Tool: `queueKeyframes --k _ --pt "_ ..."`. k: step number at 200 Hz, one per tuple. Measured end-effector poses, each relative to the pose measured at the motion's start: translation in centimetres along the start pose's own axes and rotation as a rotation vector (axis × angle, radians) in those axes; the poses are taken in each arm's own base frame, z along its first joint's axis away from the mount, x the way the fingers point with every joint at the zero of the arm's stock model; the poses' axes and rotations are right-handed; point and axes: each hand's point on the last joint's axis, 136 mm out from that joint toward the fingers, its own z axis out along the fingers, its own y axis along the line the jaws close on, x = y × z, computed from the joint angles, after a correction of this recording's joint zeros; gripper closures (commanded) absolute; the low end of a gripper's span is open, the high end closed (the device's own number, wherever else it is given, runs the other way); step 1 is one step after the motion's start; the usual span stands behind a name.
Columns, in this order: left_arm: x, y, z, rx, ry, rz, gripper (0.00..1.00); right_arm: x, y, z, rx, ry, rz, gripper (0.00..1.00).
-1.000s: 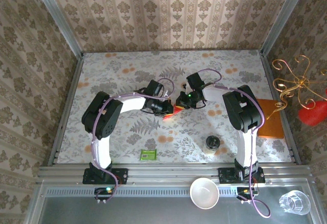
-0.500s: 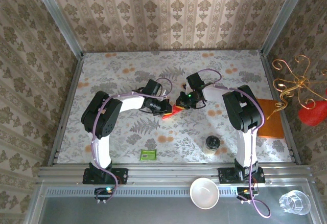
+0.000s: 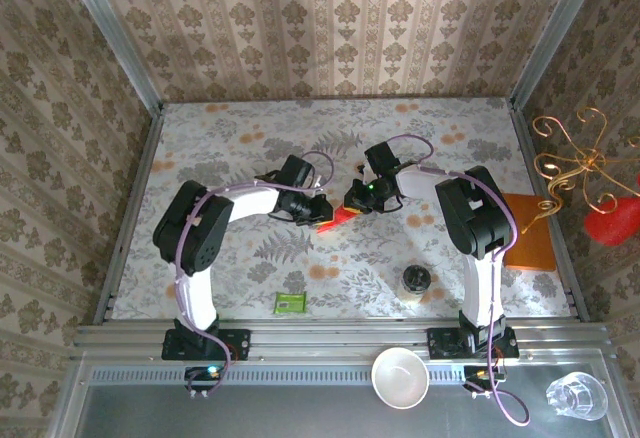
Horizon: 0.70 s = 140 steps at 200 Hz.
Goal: Fold a paper plane with a square sheet of paper (pick it up from the middle)
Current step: Fold the wing for the fifth time at the center of the table.
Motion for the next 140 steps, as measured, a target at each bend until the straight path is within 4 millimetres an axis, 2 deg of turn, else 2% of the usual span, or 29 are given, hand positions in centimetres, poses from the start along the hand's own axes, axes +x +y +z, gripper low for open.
queueKeyframes --k 27,68,140 --pt "0.0 -0.3 -1.2 -0.052 -0.03 0.056 0.7 0.0 0.0 0.0 0.0 0.0 0.0 0.84" --pt "1.4 -0.1 -0.8 -0.1 0.006 0.101 0.63 0.0 0.0 0.0 0.0 0.001 0.0 0.83" --pt "2.3 1.1 0.1 -0.128 0.049 0.101 0.72 0.0 0.0 0.0 0.004 0.006 0.004 0.81"
